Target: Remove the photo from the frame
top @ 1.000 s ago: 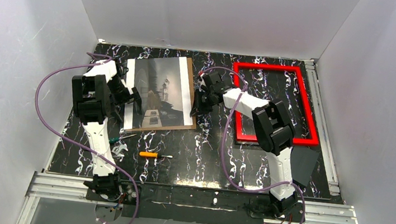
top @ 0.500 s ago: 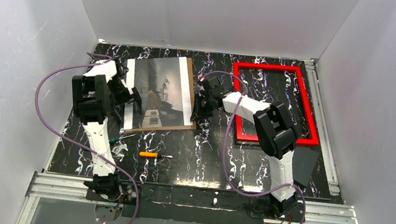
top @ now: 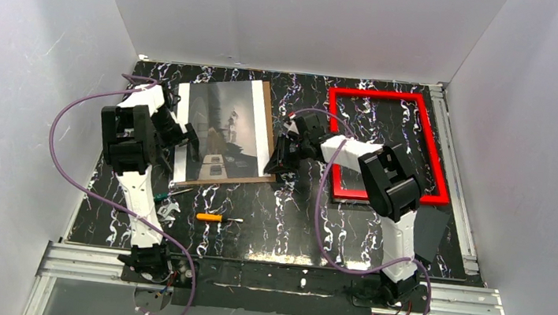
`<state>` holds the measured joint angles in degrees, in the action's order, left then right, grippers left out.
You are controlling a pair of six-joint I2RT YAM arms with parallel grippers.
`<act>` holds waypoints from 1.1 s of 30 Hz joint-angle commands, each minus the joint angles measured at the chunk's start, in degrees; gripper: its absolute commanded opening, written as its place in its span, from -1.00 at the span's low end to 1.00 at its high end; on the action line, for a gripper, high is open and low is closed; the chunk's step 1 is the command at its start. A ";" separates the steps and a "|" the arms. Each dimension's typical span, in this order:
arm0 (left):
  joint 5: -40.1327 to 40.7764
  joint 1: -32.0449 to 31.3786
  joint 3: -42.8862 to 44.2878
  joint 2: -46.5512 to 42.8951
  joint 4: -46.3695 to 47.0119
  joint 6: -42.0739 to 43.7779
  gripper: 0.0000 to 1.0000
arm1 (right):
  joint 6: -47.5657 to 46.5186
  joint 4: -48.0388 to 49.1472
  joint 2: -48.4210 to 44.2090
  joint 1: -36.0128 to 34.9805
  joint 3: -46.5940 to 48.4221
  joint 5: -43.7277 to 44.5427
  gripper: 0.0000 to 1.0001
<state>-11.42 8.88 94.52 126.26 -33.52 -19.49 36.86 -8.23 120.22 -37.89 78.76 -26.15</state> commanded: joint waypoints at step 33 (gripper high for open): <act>-1.34 0.26 1.69 -8.17 -4.40 0.63 0.96 | 25.90 29.26 2.26 0.28 -8.64 -14.40 -0.97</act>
<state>-13.06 9.04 93.93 118.69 -30.96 -18.87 62.92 21.30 125.14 -35.75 70.65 -43.59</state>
